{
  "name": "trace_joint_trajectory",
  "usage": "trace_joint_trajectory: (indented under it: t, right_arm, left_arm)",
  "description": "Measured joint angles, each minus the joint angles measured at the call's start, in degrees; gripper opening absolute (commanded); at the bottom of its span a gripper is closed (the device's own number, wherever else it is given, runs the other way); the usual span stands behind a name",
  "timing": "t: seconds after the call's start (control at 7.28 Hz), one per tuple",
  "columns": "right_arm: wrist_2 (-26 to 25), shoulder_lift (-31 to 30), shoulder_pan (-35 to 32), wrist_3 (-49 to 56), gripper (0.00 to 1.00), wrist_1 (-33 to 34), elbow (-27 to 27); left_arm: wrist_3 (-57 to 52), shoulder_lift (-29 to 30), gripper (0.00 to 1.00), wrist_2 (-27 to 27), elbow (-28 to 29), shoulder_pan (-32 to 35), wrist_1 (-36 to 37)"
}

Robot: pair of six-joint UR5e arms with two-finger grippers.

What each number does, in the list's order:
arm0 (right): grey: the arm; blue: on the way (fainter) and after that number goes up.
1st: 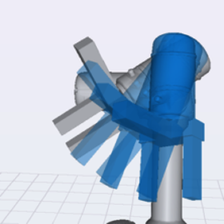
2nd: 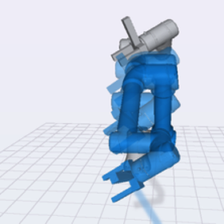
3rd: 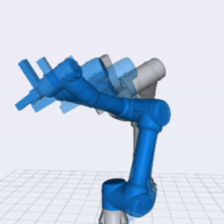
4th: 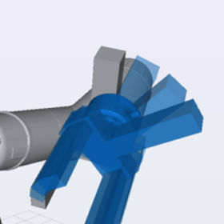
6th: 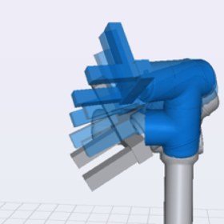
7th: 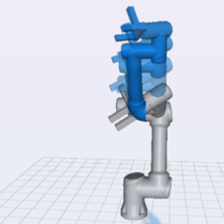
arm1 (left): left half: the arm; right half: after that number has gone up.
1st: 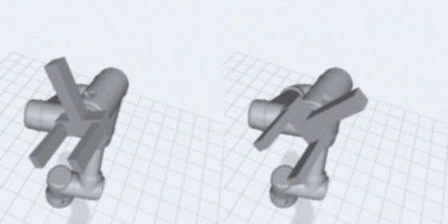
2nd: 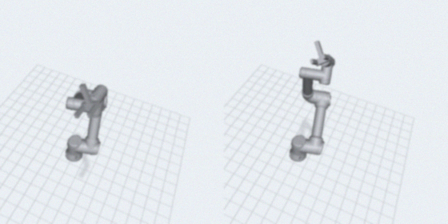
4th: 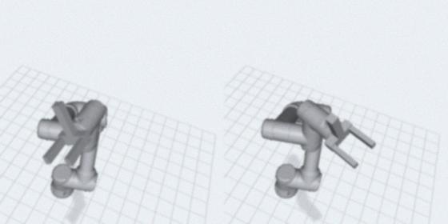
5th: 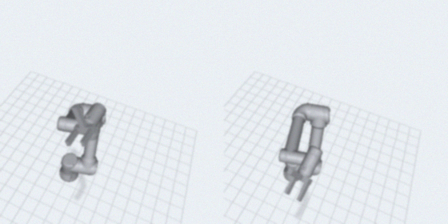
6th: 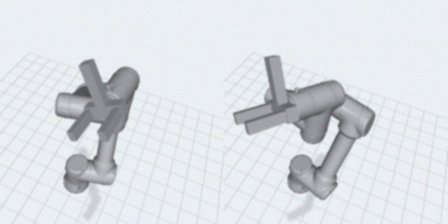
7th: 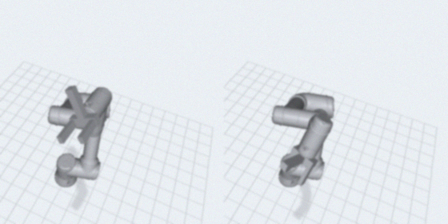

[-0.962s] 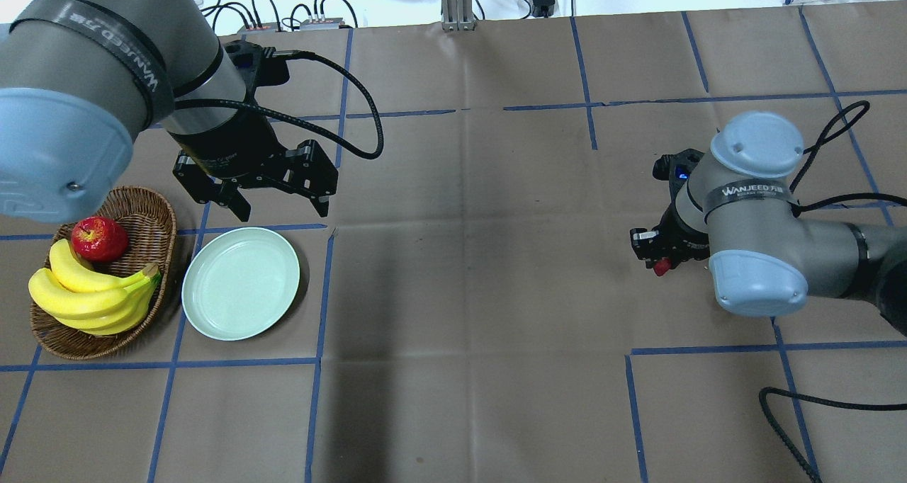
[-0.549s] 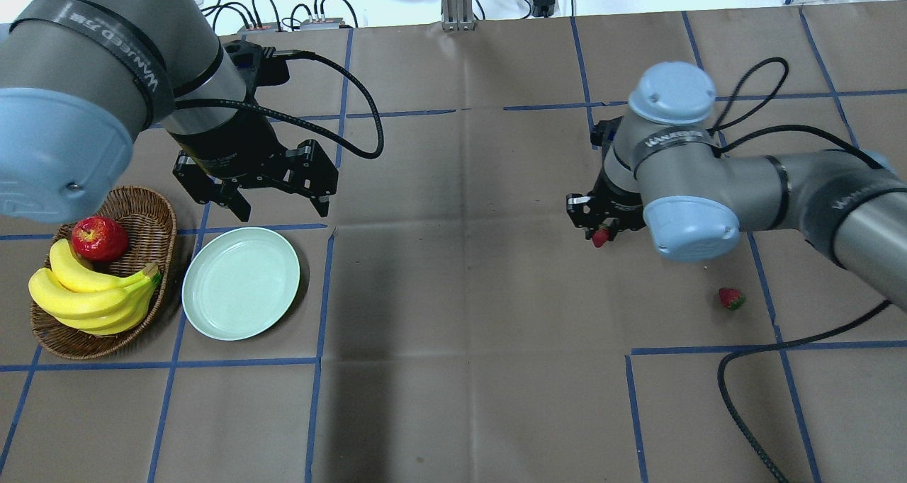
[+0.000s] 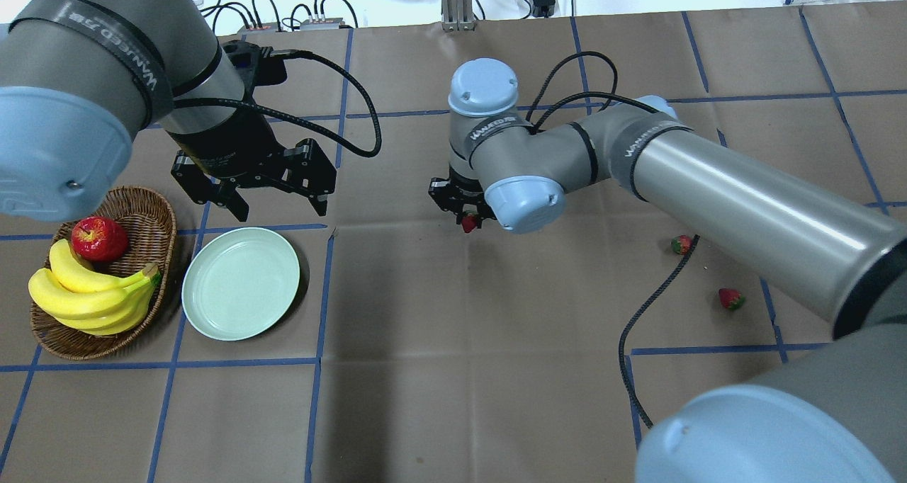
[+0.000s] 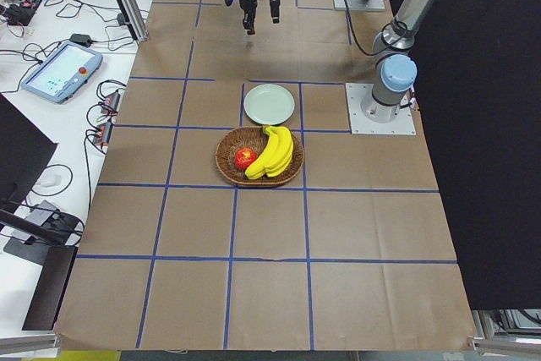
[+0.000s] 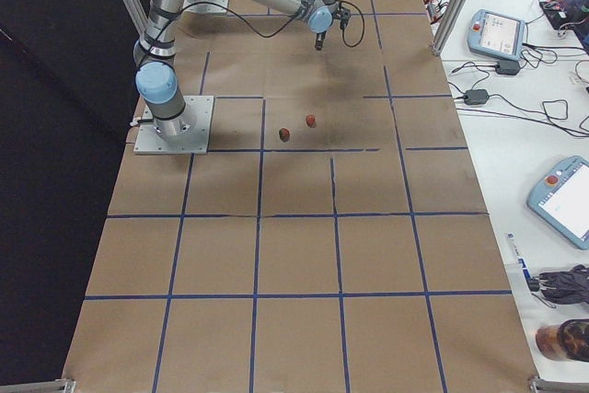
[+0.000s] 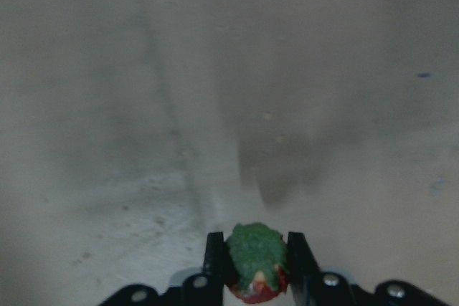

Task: Collect all strawberries into plate
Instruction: 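Lift the strawberry with the right gripper and carry it toward the table center, then set the strawberry down mid-table and open the right gripper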

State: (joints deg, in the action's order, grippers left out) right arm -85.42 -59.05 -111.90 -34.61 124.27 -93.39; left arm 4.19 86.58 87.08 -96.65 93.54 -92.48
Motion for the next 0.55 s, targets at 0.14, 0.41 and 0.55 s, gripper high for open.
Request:
trace_joint_trajectory:
  t: [0.14, 0.41, 0.55]
  right_arm:
    - [-0.2, 1.6, -1.0, -1.2, 0.31, 0.0, 1.8]
    - [-0.7, 2.9, -1.0, -1.4, 1.0, 0.0, 2.6]
    - [-1.1, 3.2, -0.9, -1.3, 1.0, -0.2, 2.7]
  left_arm:
    - [-0.2, 0.1, 1.0, 0.0, 0.0, -0.4, 0.0]
    - [-0.3, 0.2, 1.0, -0.1, 0.0, -0.8, -0.1]
    - [-0.3, 0.3, 1.0, -0.1, 0.0, -0.9, -0.1]
